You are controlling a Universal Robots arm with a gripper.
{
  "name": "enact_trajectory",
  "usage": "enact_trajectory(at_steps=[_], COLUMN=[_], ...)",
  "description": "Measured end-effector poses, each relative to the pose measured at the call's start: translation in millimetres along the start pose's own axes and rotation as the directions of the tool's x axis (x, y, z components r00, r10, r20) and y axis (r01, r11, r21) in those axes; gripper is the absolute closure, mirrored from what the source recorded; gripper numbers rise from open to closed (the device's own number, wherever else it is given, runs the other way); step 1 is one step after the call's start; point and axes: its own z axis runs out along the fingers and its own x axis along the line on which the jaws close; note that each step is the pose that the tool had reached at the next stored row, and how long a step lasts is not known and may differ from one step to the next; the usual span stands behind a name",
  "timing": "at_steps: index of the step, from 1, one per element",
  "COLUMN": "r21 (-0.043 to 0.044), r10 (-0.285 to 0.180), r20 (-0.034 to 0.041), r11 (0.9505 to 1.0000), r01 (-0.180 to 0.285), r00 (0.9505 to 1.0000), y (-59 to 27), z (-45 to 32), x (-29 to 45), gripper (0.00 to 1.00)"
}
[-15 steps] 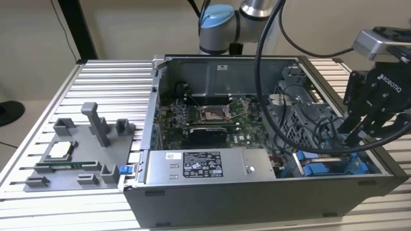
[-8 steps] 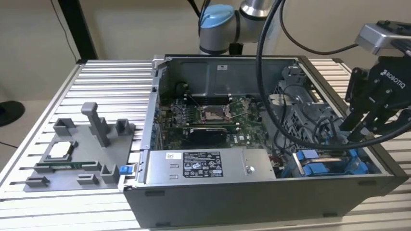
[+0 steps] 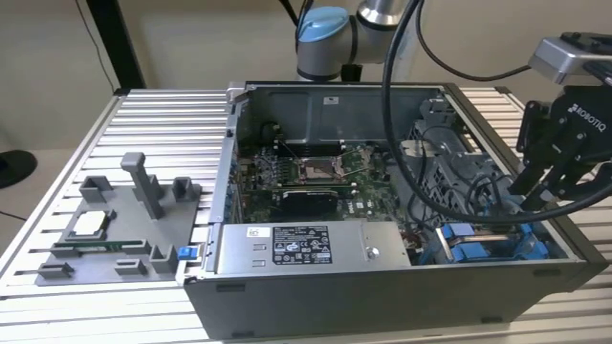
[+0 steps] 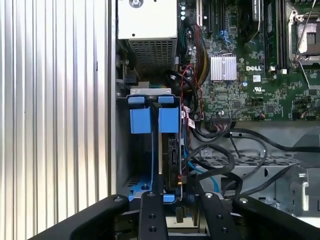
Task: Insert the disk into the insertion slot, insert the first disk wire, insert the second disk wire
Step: 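Insert the second disk wire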
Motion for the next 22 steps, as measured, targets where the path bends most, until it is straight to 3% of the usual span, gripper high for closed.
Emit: enact_trajectory(at_steps=[2,5,12,22], r21=[0.0089,0.0143,0.0186,0.0190], r10=[-0.007,-0.016,-0.037,-0.054], r20=[0.0001,0.0040,0.0396,0.0429], r11=[0.9999,0.9998,0.9992,0.9984], r01=[0.007,0.016,0.036,0.053], r00=[1.0000,0.9999,0.9985,0.9976], y=[0.0,0.0,-3.0,-11.6], z=[0.0,-0.2,-1.5,-3.6], x=[0.1,0.0,0.2,2.4], gripper=[0.00,0.00,0.00,0.00])
